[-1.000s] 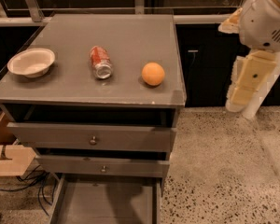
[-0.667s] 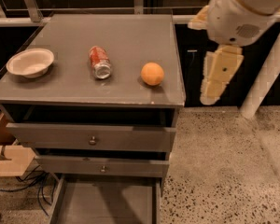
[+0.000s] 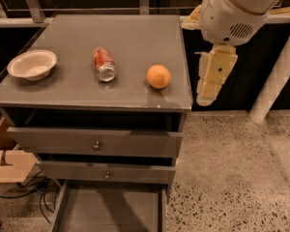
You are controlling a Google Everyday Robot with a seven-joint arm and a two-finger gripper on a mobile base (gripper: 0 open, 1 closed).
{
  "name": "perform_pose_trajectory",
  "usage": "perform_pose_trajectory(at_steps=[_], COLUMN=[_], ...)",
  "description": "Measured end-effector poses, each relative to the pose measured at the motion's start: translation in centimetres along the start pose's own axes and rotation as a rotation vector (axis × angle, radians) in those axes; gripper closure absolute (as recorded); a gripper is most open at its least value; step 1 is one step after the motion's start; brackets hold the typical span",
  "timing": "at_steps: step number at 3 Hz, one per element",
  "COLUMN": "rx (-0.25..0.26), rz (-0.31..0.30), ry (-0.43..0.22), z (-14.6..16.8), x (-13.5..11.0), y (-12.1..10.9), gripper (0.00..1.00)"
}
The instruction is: Place coke can into bottom drawer
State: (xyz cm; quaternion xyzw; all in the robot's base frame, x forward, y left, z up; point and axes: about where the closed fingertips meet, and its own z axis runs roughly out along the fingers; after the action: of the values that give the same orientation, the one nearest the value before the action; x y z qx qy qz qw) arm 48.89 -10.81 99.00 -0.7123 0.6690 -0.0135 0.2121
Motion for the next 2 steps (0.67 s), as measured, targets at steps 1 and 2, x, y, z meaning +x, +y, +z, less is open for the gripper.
perform_pose_trajectory(at_steps=[1,2], rx=[0.003,0.028], rz=[-0.002,0.011], ry=[-0.016,-0.042], z=[0.2,1.1], x=[-0.4,-1.7], y=[0.0,-1.1], gripper=[0.0,0.0])
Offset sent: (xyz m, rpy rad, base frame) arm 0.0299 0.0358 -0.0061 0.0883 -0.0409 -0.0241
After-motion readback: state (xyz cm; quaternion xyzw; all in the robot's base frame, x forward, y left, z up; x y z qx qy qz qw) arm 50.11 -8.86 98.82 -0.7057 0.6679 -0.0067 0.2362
